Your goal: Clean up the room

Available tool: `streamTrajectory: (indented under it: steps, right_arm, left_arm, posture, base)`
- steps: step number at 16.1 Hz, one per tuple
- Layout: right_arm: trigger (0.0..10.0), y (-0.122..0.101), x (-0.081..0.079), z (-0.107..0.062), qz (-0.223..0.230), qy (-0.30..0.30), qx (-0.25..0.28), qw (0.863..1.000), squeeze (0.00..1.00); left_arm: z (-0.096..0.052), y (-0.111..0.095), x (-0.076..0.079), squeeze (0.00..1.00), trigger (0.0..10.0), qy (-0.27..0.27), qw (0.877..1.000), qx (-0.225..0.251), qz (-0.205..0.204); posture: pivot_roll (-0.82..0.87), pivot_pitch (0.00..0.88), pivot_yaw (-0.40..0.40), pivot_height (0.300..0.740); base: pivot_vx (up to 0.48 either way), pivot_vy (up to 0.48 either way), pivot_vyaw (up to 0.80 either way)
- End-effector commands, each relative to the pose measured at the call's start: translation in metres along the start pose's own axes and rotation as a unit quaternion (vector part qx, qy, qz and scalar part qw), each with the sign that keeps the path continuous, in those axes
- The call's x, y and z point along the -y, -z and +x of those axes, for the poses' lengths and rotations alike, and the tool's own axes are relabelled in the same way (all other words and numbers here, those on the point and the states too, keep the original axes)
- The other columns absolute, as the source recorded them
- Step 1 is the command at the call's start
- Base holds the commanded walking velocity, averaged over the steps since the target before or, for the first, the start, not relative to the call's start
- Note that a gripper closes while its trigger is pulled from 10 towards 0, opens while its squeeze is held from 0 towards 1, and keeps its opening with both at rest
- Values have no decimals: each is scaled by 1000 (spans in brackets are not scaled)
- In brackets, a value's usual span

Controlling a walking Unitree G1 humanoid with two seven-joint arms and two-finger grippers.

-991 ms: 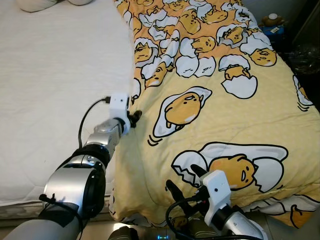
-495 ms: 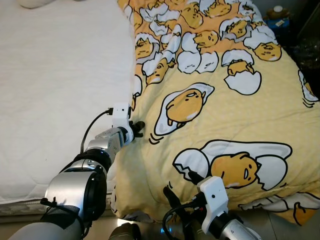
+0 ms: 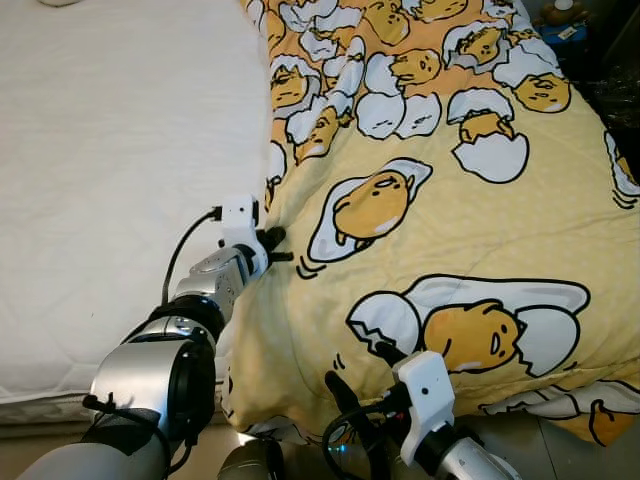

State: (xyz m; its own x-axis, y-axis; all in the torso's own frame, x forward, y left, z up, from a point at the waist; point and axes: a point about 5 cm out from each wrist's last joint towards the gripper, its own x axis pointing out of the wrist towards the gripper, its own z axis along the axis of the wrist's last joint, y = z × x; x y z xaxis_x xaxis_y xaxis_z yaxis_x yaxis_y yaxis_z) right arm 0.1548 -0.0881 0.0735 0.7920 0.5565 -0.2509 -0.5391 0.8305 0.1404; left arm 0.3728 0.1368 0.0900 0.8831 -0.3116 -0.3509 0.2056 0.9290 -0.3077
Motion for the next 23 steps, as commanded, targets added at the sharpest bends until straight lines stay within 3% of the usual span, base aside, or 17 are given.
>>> streamTrajectory:
  steps: [1,6,9,10,12,14,15,17,23]
  right_arm:
    - [10000,0,-2,-1,7,-3,-3,1000,0]
    - [10000,0,10,-1,-7,-1,-5,1000,0]
    - [10000,0,16,4,-15,-1,-4,1000,0]
    - [10000,-1,19,7,-19,-2,-3,1000,0]
    - [10000,0,24,11,-23,-2,-2,1000,0]
    - [10000,0,31,16,-30,-8,-2,1000,0]
    - [10000,0,32,18,-32,-10,-3,999,0]
    - [10000,-4,37,24,-40,-15,2,999,0]
    - [10000,-5,46,33,-52,-28,6,998,0]
  left_arm:
    - [2,-21,6,0,0,14,999,46,-4]
    - [5,-32,18,0,0,40,995,86,-33]
    - [1,-34,8,0,0,31,991,97,-83]
    - [-2,-33,0,0,0,25,990,100,-97]
    - [-10,-31,-16,0,0,7,991,105,-80]
    - [-31,-23,-56,0,0,-54,992,106,-31]
    - [-36,-21,-63,0,0,-63,992,105,-22]
    - [-57,-10,-93,0,0,-111,989,98,4]
    - [-96,24,-116,0,0,-147,984,76,63]
  posture:
    - [-160,212,77,740]
    - [-158,170,60,740]
    - [-147,145,54,740]
    - [-131,119,49,740]
    - [-109,95,43,740]
    - [-75,75,29,740]
    - [-67,70,25,740]
    - [-42,54,9,740]
    - [-18,36,-12,740]
  base:
    - [0,0,0]
    - [0,0,0]
    - [0,0,0]
    - [0,0,0]
    - [0,0,0]
    - [0,0,0]
    - [0,0,0]
    - [0,0,0]
    - [0,0,0]
